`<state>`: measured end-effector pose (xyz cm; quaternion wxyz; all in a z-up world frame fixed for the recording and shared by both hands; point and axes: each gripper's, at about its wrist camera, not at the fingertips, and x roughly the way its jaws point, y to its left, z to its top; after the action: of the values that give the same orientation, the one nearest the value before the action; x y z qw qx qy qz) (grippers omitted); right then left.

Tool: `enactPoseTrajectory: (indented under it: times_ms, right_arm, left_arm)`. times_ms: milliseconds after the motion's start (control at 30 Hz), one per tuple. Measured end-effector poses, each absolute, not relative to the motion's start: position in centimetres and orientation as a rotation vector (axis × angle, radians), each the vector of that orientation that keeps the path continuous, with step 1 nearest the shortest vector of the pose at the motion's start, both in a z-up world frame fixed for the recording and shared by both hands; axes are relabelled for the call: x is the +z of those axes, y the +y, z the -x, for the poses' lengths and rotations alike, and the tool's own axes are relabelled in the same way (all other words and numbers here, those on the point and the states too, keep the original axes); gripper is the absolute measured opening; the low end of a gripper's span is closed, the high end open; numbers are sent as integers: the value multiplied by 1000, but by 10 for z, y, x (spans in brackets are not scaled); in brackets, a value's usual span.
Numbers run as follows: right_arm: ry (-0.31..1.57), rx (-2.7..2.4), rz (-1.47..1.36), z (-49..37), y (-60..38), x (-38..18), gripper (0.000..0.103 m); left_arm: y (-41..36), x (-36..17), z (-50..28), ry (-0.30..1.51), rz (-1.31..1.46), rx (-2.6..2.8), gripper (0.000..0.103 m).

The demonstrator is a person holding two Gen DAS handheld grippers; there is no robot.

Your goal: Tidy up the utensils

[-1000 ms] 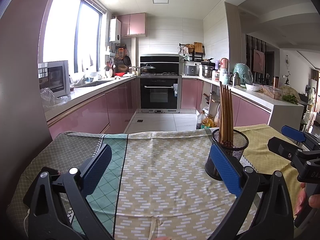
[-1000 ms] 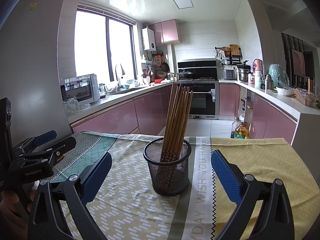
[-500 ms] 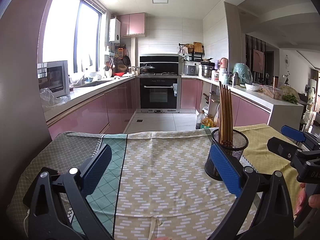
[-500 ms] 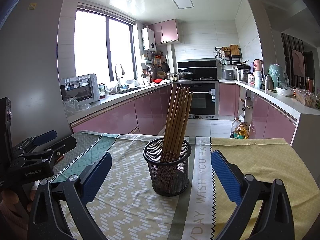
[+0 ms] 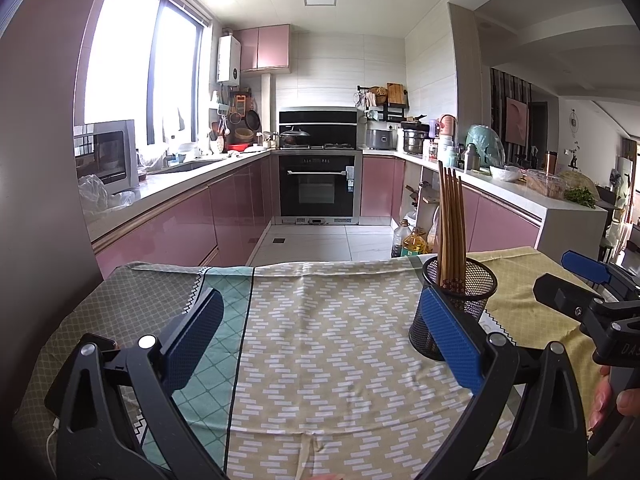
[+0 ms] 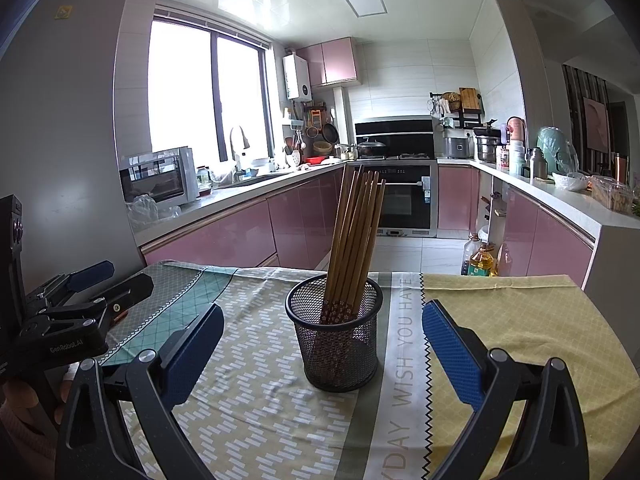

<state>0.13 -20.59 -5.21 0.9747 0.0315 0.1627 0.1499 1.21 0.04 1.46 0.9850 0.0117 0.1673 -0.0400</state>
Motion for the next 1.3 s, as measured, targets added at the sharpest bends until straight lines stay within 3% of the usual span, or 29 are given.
enactPoseTrajectory:
  times_ms: [1300]
  right_arm:
    - [338, 297, -76, -5, -206, -58, 96]
  left_arm:
    - [-1, 12, -11, 341, -25, -80, 97]
